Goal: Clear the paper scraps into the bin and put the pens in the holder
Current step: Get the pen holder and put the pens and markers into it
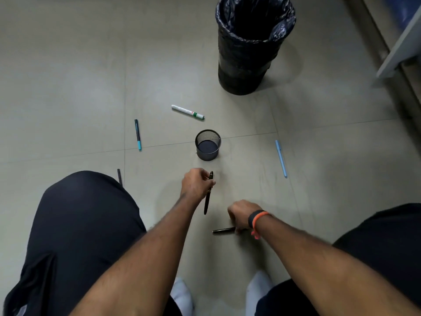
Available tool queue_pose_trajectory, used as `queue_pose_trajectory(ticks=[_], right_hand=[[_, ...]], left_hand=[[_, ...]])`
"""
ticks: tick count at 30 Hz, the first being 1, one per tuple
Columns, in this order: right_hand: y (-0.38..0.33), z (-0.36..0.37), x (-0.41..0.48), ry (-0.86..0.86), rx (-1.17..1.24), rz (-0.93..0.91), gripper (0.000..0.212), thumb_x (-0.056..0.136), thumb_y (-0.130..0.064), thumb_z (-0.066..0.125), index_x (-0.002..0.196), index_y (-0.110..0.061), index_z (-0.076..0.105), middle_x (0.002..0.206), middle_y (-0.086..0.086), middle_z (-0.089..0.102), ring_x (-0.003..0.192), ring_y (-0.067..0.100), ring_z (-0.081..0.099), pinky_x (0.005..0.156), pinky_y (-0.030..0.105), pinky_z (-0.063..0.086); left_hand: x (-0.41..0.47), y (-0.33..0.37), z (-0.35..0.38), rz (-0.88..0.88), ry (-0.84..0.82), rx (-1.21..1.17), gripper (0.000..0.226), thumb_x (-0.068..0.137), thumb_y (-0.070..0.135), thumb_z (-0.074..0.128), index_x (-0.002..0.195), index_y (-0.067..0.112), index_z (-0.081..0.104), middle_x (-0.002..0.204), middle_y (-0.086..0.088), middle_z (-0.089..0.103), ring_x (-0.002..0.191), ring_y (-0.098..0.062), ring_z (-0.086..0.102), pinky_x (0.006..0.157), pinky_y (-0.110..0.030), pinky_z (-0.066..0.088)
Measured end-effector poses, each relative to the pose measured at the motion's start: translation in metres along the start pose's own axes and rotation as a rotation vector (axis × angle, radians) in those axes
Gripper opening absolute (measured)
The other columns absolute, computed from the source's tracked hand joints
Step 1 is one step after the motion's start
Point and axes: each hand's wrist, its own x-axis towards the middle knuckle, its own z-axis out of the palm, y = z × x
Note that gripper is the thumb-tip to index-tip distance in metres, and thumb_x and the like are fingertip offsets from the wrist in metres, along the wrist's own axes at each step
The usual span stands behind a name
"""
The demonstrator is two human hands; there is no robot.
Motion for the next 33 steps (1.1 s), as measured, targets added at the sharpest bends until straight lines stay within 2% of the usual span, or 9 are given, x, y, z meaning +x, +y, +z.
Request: queue_pose_trajectory(ticks=[3,7,10,14,16,19,22,28,33], right_hand=[[0.003,0.022,0.003,0.031,-0.197,-0.057,0.029,0.087,-0.003,0.056,0.115,-0.005,0.061,0.12,0.014,0.056,0.115,0.035,0.051,0.082,0.042,0.05],[0.003,0.013,0.008,0.062,-0.115,-0.075,0.023,0.08,-0.005,0.057,0.1,-0.01,0.068,0.108,0.013,0.065,0.106,0.033,0.058,0.077,0.035,0.05],[0.005,-0.007,0.011,0.089,0.165,-0.013,0.016,0.072,-0.014,0.063,0.086,-0.022,0.067,0.099,0.006,0.07,0.095,0.028,0.065,0.072,0.029,0.048],[0.014,-0.045,0.014,0.237,0.63,0.044,0.011,0.069,-0.012,0.072,0.076,-0.019,0.071,0.073,0.001,0.072,0.07,0.019,0.067,0.066,0.023,0.05],[0.024,-0.072,0.011,0.326,0.848,0.044,0.013,0.069,-0.006,0.072,0.067,-0.018,0.069,0.062,0.006,0.068,0.058,0.02,0.063,0.061,0.026,0.052],[0.038,-0.116,0.004,0.535,1.11,0.079,0.014,0.069,-0.004,0.073,0.062,-0.016,0.069,0.063,0.013,0.067,0.056,0.022,0.06,0.068,0.038,0.056],[0.043,-0.155,0.002,0.733,1.239,0.085,0.021,0.073,0.0,0.073,0.062,-0.017,0.067,0.063,0.012,0.064,0.055,0.02,0.059,0.071,0.04,0.056],[0.022,-0.171,0.036,0.855,0.996,0.137,0.007,0.065,-0.023,0.076,0.064,-0.024,0.069,0.068,0.002,0.072,0.071,0.023,0.07,0.072,0.037,0.059],[-0.001,-0.164,0.051,0.8,0.828,0.169,0.016,0.074,-0.028,0.076,0.083,-0.015,0.075,0.078,0.002,0.074,0.078,0.021,0.066,0.065,0.021,0.04]], left_hand=[[0.003,0.008,0.0,0.072,-0.027,-0.007,0.019,0.076,0.024,0.078,0.092,0.016,0.073,0.089,-0.001,0.074,0.082,-0.016,0.068,0.072,-0.025,0.051],[0.01,0.03,-0.02,0.193,0.009,-0.07,0.025,0.074,0.024,0.079,0.096,0.016,0.071,0.094,-0.002,0.075,0.087,-0.018,0.07,0.084,-0.032,0.055],[0.021,0.048,-0.051,0.25,0.125,-0.208,0.028,0.07,0.021,0.077,0.096,0.021,0.069,0.09,-0.002,0.074,0.081,-0.02,0.071,0.082,-0.036,0.057],[0.036,0.052,-0.084,0.28,0.32,-0.334,0.021,0.073,0.018,0.074,0.092,0.024,0.065,0.082,0.004,0.072,0.073,-0.017,0.072,0.076,-0.043,0.059],[0.039,0.053,-0.092,0.272,0.39,-0.332,0.019,0.075,0.02,0.074,0.092,0.022,0.066,0.084,0.005,0.072,0.075,-0.019,0.072,0.077,-0.043,0.058],[0.04,0.059,-0.094,0.279,0.419,-0.283,0.017,0.077,0.02,0.074,0.093,0.02,0.067,0.084,0.008,0.07,0.074,-0.016,0.071,0.079,-0.036,0.056],[0.039,0.068,-0.088,0.33,0.429,-0.202,0.016,0.079,0.02,0.073,0.095,0.02,0.067,0.088,0.006,0.072,0.081,-0.015,0.069,0.077,-0.028,0.05],[0.051,0.068,-0.074,0.371,0.378,-0.055,0.017,0.081,0.02,0.071,0.098,0.022,0.069,0.093,0.005,0.073,0.085,-0.015,0.069,0.08,-0.026,0.048],[0.062,0.053,-0.072,0.308,0.303,0.0,0.017,0.08,0.021,0.071,0.097,0.023,0.07,0.094,0.002,0.074,0.09,-0.017,0.068,0.082,-0.027,0.05]])
